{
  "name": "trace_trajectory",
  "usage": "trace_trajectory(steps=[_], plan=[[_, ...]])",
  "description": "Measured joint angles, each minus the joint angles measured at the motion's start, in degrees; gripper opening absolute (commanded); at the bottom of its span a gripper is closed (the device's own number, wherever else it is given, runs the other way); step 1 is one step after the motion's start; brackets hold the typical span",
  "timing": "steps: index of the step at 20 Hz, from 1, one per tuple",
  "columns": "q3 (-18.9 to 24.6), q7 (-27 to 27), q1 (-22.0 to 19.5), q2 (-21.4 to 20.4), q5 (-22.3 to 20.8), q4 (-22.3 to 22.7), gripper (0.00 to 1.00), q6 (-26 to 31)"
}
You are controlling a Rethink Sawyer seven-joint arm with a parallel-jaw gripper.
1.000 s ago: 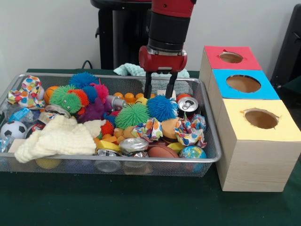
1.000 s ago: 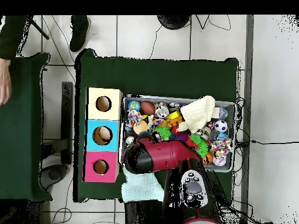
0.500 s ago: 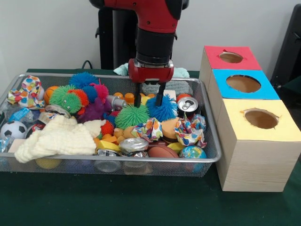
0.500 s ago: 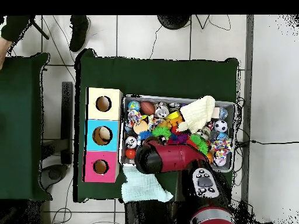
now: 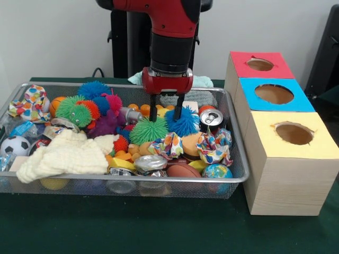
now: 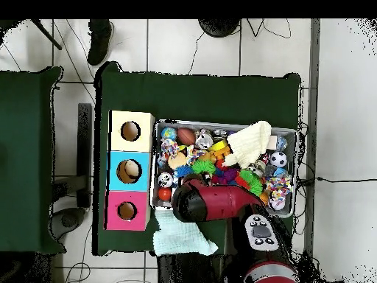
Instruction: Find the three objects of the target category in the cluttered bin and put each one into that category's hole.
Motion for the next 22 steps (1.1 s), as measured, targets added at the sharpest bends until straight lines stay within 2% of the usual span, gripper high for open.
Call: trace_trajectory(steps=[11,22], plan=[[5.5,0.0,-4.0,0.0,0.0,1.9,1.0,-10.2],[8.8,0.0,-4.2,-0.8,0.0,3.5,1.0,-13.2]])
